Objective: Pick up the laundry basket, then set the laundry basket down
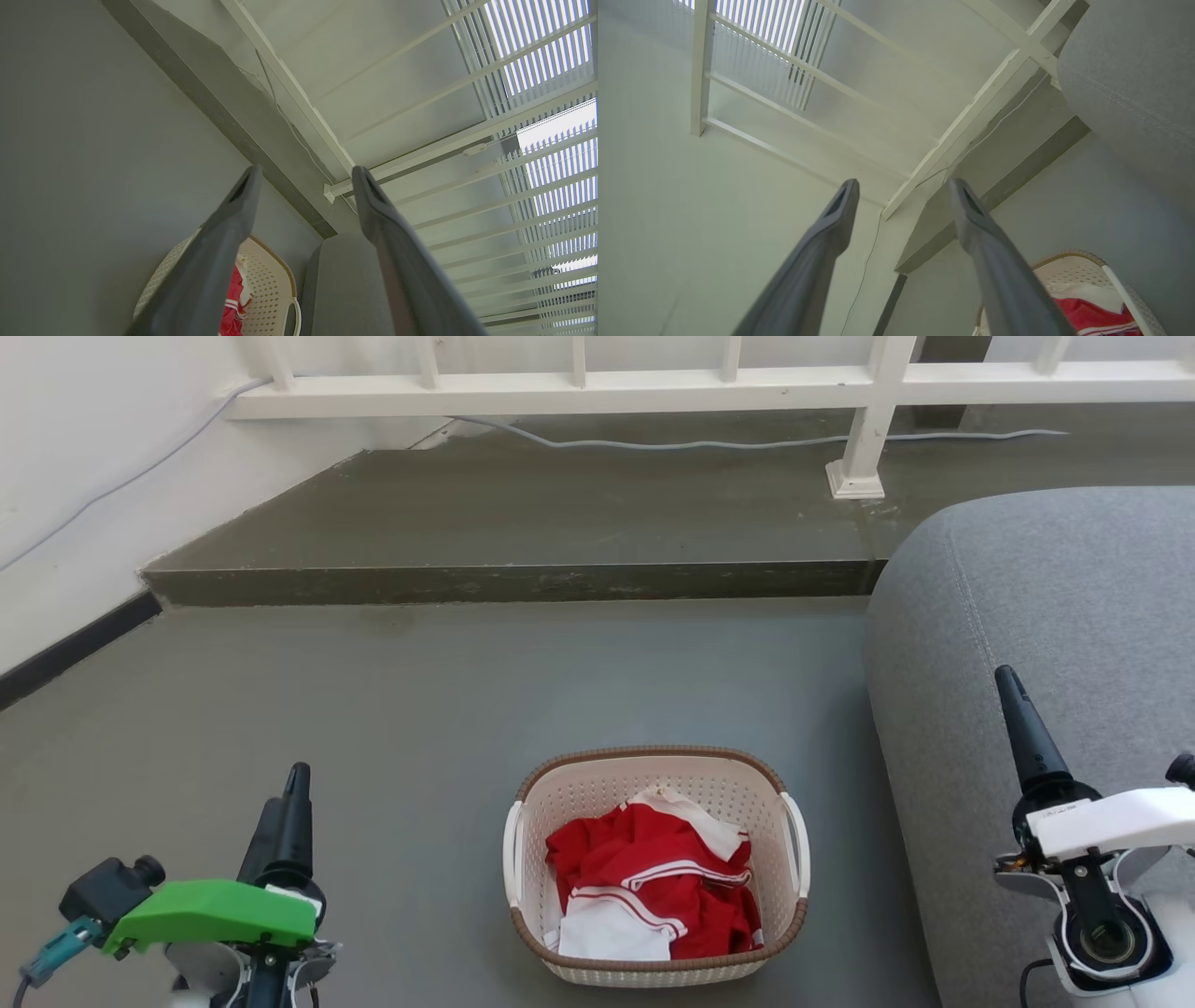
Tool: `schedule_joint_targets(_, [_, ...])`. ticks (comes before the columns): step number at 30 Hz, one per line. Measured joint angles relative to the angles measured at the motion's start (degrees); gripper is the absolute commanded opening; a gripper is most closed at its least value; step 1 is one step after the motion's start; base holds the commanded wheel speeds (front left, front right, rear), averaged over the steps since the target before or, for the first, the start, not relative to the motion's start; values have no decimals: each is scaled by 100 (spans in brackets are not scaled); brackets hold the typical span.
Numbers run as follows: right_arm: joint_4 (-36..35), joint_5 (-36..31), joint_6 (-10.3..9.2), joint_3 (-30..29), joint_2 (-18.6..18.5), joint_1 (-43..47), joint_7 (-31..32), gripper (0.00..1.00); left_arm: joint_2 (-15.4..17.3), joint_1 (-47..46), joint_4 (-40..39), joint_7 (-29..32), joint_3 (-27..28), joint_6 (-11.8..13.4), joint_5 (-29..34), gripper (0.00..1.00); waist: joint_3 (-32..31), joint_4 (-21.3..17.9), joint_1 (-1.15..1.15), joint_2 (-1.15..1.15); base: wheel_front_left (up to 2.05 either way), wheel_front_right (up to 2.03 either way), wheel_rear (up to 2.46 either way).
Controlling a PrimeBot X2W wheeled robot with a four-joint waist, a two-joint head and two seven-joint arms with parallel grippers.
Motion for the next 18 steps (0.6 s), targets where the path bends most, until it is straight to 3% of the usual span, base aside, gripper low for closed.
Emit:
schedule_joint_targets(9, [23,-966,1,238,-97,-38,-185,100,110,-7,-77,-194,-288,159,1271,100,0,3,0,0,0,0,0])
schedule_joint_targets(18, [-42,-1931,-9,254,-78,-48,-388,100,91,-44,-112,-400,-436,352,2126,100,2,12,0,0,0,0,0])
